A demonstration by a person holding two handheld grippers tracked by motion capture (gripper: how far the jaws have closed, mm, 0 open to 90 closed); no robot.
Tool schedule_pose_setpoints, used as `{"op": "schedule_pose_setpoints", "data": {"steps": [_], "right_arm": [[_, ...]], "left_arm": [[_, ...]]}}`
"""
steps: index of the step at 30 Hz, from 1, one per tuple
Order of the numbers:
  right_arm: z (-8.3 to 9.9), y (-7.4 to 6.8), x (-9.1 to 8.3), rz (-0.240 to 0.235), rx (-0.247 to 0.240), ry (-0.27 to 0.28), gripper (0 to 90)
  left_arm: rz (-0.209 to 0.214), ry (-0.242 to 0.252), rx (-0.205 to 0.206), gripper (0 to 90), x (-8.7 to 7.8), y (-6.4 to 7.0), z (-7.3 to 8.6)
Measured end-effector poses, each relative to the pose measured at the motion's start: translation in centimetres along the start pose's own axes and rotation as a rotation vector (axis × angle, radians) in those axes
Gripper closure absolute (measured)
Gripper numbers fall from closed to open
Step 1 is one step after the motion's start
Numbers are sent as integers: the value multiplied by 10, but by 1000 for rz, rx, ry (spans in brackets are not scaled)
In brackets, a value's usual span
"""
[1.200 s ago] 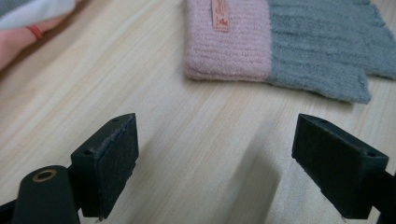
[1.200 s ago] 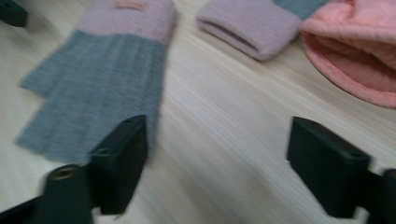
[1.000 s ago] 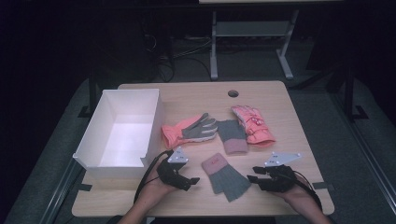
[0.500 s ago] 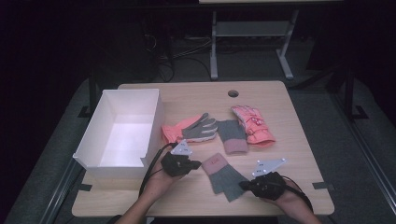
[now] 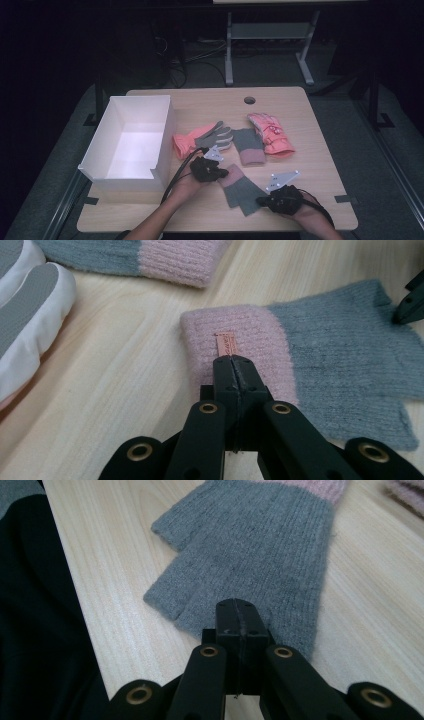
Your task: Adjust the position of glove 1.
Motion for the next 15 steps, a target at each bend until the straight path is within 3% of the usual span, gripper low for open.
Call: {"op": "schedule_pose_setpoints", "data": {"steps": [9,12,14,15], "right_arm": [[-2,10,-2,30,16,1,900],[-6,18,-2,52,27,5,900],[-13,30,-1,68,45,16,900],[-15,33,-1,72,53,18,900]], "left_arm": [[9,-55,20,897,-17,4,12],[18,-65,9,897,-22,5,17],[32,-60,-28,897,-27,8,22],[36,-70,-18,897,-29,8,24]]}}
Point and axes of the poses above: each handheld gripper's, and its own axes: x roughly forward along the jaws, z roughly out of its underside, y roughly to its right, the point moved 4 cm from there along x, roughly forward along the jaws, and after that the axes turned 14 degrees about -z, right-handed, at the moved point
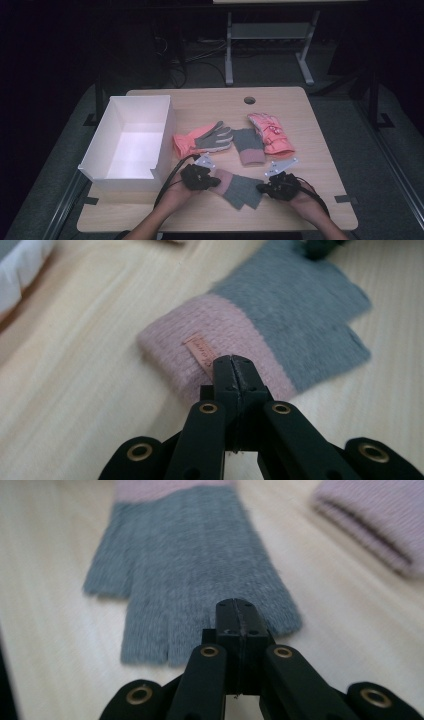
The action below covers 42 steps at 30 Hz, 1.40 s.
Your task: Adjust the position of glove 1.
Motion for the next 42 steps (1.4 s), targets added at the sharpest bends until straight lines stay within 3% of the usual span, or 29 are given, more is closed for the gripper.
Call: {"op": "schedule_pose_setpoints", "data": {"steps": [8,15,17,20,26,32,37,42], "right_arm": [[-22,19,12,58,-6,9,900],[-35,28,19,75,-12,27,900],[-35,21,10,57,-12,69,900],[-31,7,3,24,-10,83,900],[-19,-23,11,-20,-27,32,900],[-15,-22,23,-10,-33,-24,900],[-18,-19,27,0,-46,-32,900],[-34,-11,37,9,-48,-25,900]], "left_arm": [[48,3,-23,897,-9,14,10],[65,6,-12,896,-14,22,11],[50,25,-19,896,-16,19,6],[22,29,-20,896,-13,11,-3],[-46,10,-9,896,1,-10,-14],[-36,-14,2,896,4,-8,-8],[-32,-10,-15,896,-4,-2,1],[-29,-21,-27,895,-15,-2,11]]}}
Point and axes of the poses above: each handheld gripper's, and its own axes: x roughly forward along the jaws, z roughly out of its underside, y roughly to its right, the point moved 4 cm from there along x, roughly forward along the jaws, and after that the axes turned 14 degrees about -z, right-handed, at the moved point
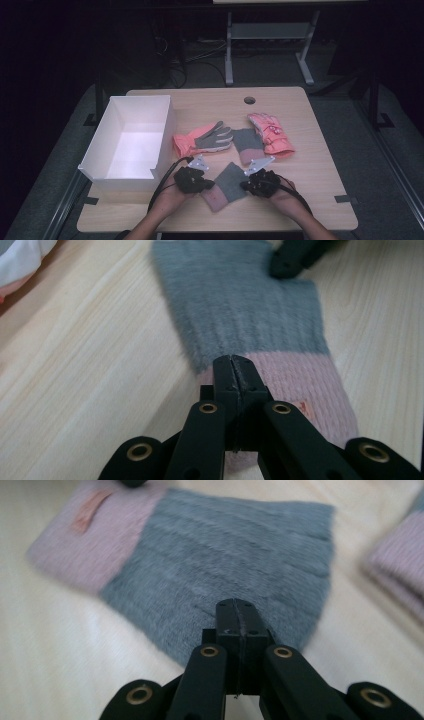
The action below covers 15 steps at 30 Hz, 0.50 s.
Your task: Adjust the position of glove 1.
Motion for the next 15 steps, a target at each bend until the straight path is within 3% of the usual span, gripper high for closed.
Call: {"op": "schedule_pose_setpoints", "data": {"steps": [3,4,9,13,14,15], "right_arm": [[-8,7,4,4,5,12,900],[-10,9,6,5,8,17,900],[-13,12,6,13,-2,19,900],[-12,12,-3,12,8,56,900],[-12,13,-6,16,4,62,900],[-10,17,-14,30,13,81,884]], "left_arm": [[2,-4,0,896,-1,-1,0],[1,4,-18,896,0,0,0],[-1,2,-12,889,-1,-1,1],[-16,21,-30,832,-2,0,-1],[-22,18,-17,806,-3,-1,-1],[-40,24,-17,717,-4,-2,-2]]}}
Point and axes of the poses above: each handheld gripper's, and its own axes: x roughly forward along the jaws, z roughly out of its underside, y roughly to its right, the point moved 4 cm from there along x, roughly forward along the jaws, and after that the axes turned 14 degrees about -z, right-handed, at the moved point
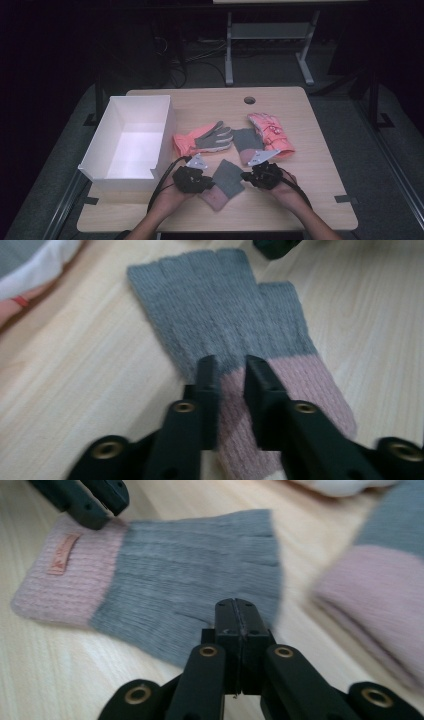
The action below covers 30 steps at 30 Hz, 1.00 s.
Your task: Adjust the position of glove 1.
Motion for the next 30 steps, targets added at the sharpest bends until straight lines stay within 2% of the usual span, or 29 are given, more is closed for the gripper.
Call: {"op": "schedule_pose_setpoints", "data": {"steps": [1,2,3,5,6,7,8,10,11,12,13,14,17,19,21,25,30], "right_arm": [[0,2,-3,6,7,6,883],[0,2,-3,6,7,6,883],[2,12,-14,34,28,30,883],[0,22,-22,54,50,47,885],[0,22,-22,54,50,47,885],[-1,26,-24,63,59,52,889],[-6,38,-29,85,79,69,897],[-11,47,-29,105,90,74,899],[-14,52,-28,109,106,67,899],[-14,52,-28,109,106,67,899],[-17,57,-26,127,107,60,899],[-21,66,-19,131,118,56,900],[-22,71,-14,146,116,34,900],[-19,76,-6,152,127,-1,900],[-17,76,-5,149,126,0,900],[-14,73,-7,149,120,-5,900],[-9,68,-10,138,113,-11,900]], "left_arm": [[-5,11,-17,669,0,1,0],[-5,11,-17,599,0,1,0],[-4,13,-29,537,-3,0,0],[-11,27,-52,426,-5,1,1],[-11,27,-52,383,-5,1,1],[-10,22,-45,383,-7,2,3],[-26,30,-35,290,-10,4,6],[-28,32,-34,230,-11,5,8],[-32,28,-29,213,-15,6,14],[-32,28,-29,206,-15,6,14],[-33,27,-34,206,-16,6,17],[-32,28,-42,198,-17,7,20],[-31,30,-47,198,-18,9,25],[-25,32,-50,198,-16,11,25],[-23,20,-39,198,-14,10,26],[-17,18,-51,198,-12,11,27],[-20,8,-47,200,-11,10,28]]}}
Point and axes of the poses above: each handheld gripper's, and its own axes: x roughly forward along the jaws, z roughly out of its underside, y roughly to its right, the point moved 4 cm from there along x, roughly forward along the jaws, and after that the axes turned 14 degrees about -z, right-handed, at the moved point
